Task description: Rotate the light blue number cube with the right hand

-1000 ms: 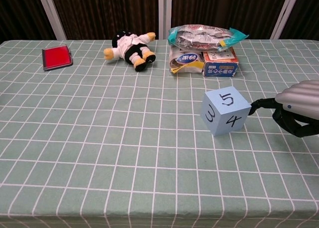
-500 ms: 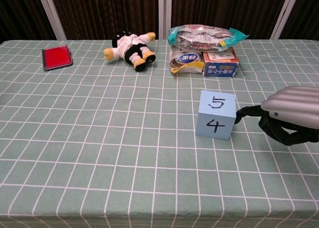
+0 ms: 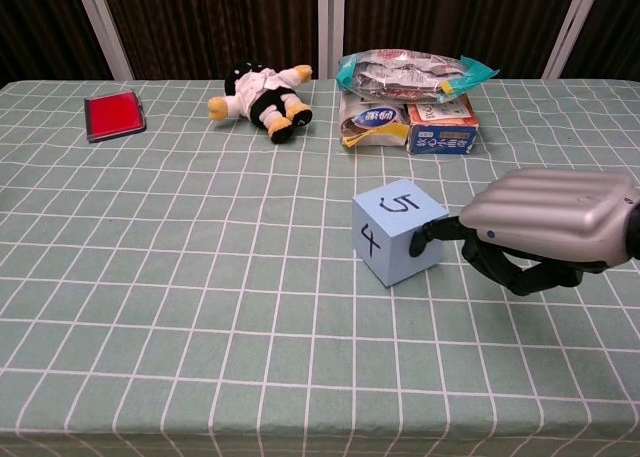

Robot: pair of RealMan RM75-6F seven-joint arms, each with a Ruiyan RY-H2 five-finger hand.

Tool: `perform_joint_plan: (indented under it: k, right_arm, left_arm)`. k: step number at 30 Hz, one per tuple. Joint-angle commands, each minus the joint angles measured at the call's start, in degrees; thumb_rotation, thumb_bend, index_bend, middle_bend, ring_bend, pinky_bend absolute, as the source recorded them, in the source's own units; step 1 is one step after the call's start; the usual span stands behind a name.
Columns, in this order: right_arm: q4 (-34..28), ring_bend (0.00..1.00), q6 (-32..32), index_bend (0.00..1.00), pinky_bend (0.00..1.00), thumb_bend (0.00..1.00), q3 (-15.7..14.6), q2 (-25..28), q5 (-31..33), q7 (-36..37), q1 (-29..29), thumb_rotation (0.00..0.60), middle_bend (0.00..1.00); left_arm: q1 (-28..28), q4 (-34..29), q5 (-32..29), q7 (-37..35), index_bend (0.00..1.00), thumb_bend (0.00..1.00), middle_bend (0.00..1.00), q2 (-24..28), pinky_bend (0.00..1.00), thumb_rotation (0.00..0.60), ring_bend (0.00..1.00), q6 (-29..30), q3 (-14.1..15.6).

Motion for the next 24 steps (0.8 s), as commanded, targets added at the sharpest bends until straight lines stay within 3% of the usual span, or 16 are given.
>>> perform_joint_plan:
  k: [1, 12, 24]
  right_arm:
    - [-1.87, 0.84, -0.52, 0.2, 0.87, 1.0, 1.2, -0.92, 3.64, -3.39, 2.63, 0.6, 1.0]
    - [-5.79, 0.85, 0.5, 0.2, 0.87, 1.0, 2.28, -2.93, 18.73, -13.57, 12.07, 0.6, 1.0]
    - [-7.09, 0.85, 4.62, 0.22, 0.87, 1.0, 1.55, -3.24, 35.35, -20.59, 23.18, 0.6, 1.0]
  left_arm:
    - [0.12, 0.11, 0.01, -0.19, 0.04, 0.0, 0.0, 0.06, 0.0, 0.6, 0.0, 0.14, 0.04]
    - [0.64, 0.97, -0.17, -1.87, 0.04, 0.0, 0.0, 0.47, 0.0, 0.6, 0.0, 0.68, 0.02]
    - [0.76, 1.02, -0.06, -2.49, 0.04, 0.0, 0.0, 0.86, 0.0, 0.6, 0.0, 0.87, -0.07]
